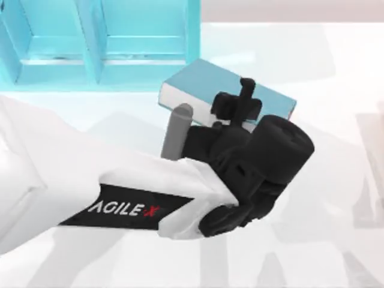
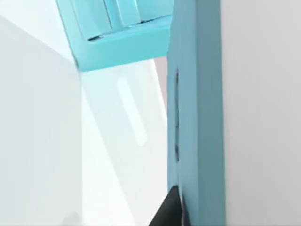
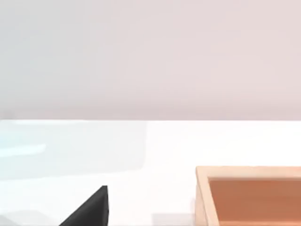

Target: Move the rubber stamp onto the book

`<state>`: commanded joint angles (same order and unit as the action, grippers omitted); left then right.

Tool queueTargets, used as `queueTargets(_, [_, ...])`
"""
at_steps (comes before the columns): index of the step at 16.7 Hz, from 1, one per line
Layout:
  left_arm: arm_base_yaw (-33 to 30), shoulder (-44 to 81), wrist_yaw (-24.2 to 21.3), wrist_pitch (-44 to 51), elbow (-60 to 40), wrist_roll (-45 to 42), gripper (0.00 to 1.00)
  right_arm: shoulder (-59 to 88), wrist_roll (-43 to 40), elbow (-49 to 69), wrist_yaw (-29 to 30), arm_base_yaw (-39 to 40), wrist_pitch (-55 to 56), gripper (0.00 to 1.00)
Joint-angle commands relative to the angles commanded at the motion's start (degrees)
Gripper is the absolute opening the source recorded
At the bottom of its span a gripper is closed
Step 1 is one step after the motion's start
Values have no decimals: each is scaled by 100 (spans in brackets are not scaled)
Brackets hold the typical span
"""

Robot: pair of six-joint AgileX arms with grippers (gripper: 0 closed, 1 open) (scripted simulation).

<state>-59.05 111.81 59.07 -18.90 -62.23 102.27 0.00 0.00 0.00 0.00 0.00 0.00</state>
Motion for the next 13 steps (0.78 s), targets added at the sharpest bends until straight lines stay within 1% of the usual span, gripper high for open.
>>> queueTargets(3, [-197, 294, 274, 55, -124, 1085, 0, 0, 0, 0, 0, 0, 0, 100])
queueTargets(5, [-262, 385, 373, 87, -158, 1517, 0, 0, 0, 0, 0, 0, 0, 100])
queueTargets(7, [-288, 417, 415, 104, -168, 1712, 0, 0, 0, 0, 0, 0, 0, 100])
queueTargets(13, [-272, 410, 403, 130, -129, 1725, 0, 0, 0, 0, 0, 0, 0, 100])
